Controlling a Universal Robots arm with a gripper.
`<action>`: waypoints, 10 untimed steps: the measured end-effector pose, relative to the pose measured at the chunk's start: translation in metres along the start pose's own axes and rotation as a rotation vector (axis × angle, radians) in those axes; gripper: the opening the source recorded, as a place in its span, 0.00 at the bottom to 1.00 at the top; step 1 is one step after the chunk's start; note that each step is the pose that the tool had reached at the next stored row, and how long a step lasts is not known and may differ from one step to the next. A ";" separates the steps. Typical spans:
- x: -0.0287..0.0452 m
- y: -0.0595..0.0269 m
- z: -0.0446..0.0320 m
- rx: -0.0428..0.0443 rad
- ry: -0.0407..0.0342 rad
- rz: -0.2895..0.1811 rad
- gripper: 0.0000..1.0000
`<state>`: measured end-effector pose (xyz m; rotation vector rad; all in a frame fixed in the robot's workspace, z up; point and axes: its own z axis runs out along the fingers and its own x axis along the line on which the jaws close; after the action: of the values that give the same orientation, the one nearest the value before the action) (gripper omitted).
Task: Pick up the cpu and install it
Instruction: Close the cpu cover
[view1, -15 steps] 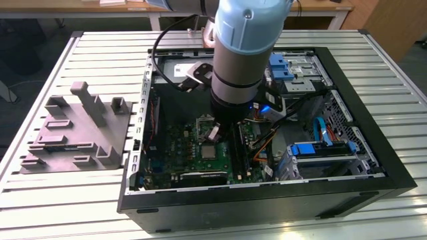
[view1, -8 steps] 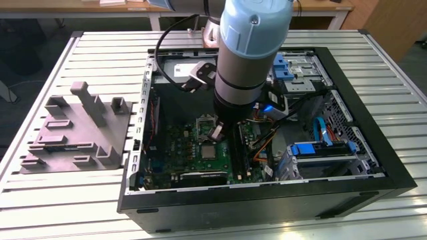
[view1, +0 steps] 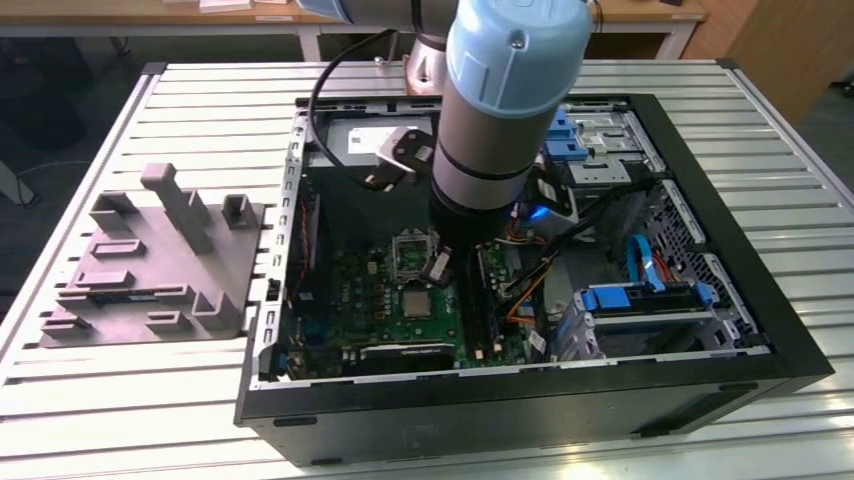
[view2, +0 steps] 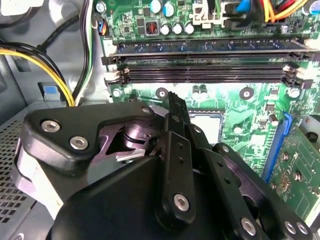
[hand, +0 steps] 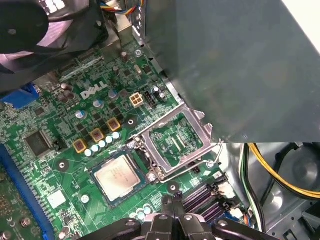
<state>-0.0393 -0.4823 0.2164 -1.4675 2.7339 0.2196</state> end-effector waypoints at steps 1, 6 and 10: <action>-0.0001 -0.0001 0.0000 -0.0001 -0.0001 0.000 0.11; -0.0028 -0.0017 0.0002 -0.0002 -0.0001 -0.001 0.11; -0.0048 -0.0023 0.0003 -0.0002 -0.0001 -0.001 0.11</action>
<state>-0.0347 -0.4796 0.2163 -1.4685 2.7333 0.2199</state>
